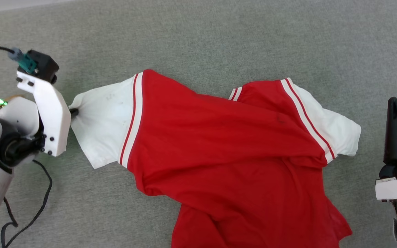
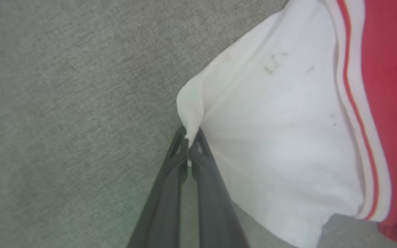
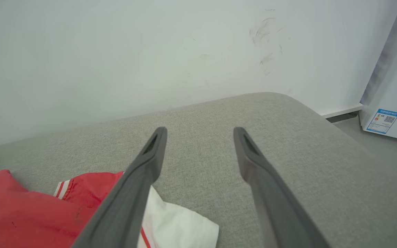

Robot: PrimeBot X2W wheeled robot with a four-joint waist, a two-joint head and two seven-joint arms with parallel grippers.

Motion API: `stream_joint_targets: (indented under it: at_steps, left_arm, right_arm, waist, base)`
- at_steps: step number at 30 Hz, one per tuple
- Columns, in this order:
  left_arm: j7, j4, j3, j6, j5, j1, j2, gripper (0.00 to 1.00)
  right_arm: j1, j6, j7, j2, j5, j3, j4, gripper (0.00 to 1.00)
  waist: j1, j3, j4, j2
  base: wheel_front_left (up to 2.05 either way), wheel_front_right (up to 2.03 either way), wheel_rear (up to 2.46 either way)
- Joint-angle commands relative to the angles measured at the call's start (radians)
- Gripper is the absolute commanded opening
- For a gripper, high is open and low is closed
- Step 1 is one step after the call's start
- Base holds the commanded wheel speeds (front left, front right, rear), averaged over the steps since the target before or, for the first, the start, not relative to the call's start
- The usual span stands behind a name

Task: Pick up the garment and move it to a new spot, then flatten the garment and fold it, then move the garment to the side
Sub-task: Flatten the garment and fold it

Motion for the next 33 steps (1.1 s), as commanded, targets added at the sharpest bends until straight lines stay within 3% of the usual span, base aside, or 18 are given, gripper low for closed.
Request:
stream_joint_targets:
  at_steps: [1, 7, 12, 25, 33]
  left_arm:
    - [-0.009, 0.02, -0.017, 0.003, 0.019, 0.045, 0.013, 0.0]
    - [-0.107, -0.029, 0.0, 0.003, 0.03, 0.075, 0.041, 0.0]
    - [-0.19, -0.101, 0.033, 0.004, 0.014, 0.129, 0.065, 0.0]
    - [-0.286, -0.437, 0.037, 0.028, 0.022, 0.261, 0.113, 0.0]
    - [-0.294, -0.599, 0.024, 0.054, 0.047, 0.295, 0.114, 0.0]
  right_arm:
    - [0.001, 0.0, 0.012, -0.006, -0.01, -0.004, 0.001, 1.0]
    - [0.015, 0.0, 0.104, -0.047, -0.03, -0.021, 0.0, 1.0]
    - [0.032, 0.0, 0.257, -0.099, -0.04, -0.01, -0.002, 1.0]
    - [0.042, 0.0, 0.939, -0.279, -0.001, -0.001, -0.008, 1.0]
    - [-0.007, 0.0, 1.049, -0.294, -0.029, -0.02, 0.068, 1.0]
  waist:
    - [-0.0001, -0.018, 0.013, 0.0]
    - [-0.0001, -0.087, 0.073, 0.0]
    - [-0.0001, -0.14, 0.133, 0.0]
    - [-0.0001, -0.189, 0.271, 0.0]
    - [-0.0001, -0.16, 0.324, 0.0]
  base:
    - [0.0, 0.0, 0.0]
    - [0.0, 0.0, 0.0]
    - [0.0, 0.0, 0.0]
    - [0.0, 0.0, 0.0]
    - [0.0, 0.0, 0.0]
